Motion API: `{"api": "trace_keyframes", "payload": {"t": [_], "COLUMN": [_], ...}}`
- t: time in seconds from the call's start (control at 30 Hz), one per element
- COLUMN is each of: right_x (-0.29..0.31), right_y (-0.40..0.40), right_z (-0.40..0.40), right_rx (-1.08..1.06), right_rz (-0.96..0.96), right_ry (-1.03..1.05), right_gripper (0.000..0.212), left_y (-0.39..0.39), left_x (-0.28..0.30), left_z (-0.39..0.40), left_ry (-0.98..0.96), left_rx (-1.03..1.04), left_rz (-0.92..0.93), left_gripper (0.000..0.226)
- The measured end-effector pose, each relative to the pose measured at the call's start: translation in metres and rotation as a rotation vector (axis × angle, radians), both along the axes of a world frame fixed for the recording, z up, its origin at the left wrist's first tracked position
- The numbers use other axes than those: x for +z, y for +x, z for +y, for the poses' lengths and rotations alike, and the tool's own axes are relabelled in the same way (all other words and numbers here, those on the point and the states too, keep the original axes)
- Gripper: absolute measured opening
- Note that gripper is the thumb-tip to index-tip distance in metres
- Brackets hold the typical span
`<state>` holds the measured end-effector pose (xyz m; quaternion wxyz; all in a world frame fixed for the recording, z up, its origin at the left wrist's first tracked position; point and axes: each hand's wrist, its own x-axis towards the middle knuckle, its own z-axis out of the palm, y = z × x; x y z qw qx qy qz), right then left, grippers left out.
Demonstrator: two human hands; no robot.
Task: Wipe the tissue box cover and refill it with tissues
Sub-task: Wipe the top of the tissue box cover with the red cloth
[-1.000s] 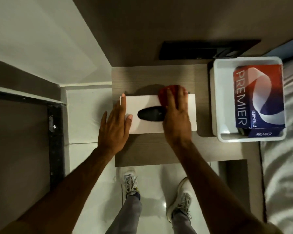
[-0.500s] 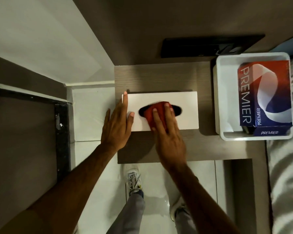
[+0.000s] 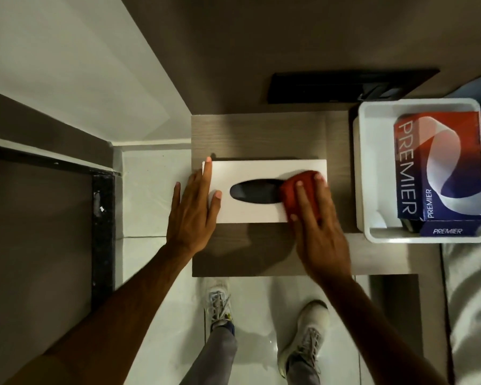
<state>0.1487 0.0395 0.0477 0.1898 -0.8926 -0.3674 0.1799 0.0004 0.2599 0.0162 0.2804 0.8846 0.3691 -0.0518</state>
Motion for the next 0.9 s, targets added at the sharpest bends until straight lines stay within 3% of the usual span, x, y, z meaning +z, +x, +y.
{"api": "trace_keyframes", "payload": {"t": [0.1, 0.17, 0.23, 0.33, 0.4, 0.53, 0.57, 0.77, 0.9], "right_x": [-0.007, -0.010, -0.011, -0.012, -0.011, -0.005, -0.004, 0.000, 0.006], "right_y": [0.006, -0.006, -0.021, -0.024, -0.007, 0.005, -0.002, -0.033, -0.038], "right_z": [0.029, 0.061, 0.089, 0.098, 0.087, 0.065, 0.069, 0.069, 0.033], "right_rx": [-0.325, -0.392, -0.282, 0.118, 0.192, -0.379, -0.439, 0.003, -0.438], "right_rz": [-0.013, -0.043, -0.016, -0.051, -0.088, -0.023, -0.021, 0.028, 0.034], "right_ry": [-0.013, -0.045, -0.036, -0.027, -0.050, -0.066, -0.075, -0.105, -0.085], "right_gripper": [0.061, 0.065, 0.076, 0.093, 0.094, 0.073, 0.072, 0.098, 0.085], "left_y": [0.000, -0.001, -0.002, -0.002, -0.002, -0.001, -0.001, -0.001, 0.002], "left_x": [-0.004, -0.007, -0.008, -0.008, -0.005, -0.004, -0.004, -0.002, 0.004], "left_z": [-0.001, -0.001, -0.002, -0.001, -0.001, -0.002, -0.003, -0.004, -0.005], "left_ry": [0.013, 0.014, 0.010, 0.009, 0.015, 0.036, 0.032, 0.049, 0.083], "left_rx": [0.013, 0.024, 0.030, 0.024, 0.023, 0.022, 0.027, 0.030, 0.016], "left_rz": [-0.010, -0.025, -0.028, -0.002, 0.006, 0.023, 0.020, 0.042, 0.084], "left_gripper": [0.068, 0.068, 0.067, 0.069, 0.069, 0.069, 0.069, 0.067, 0.068]}}
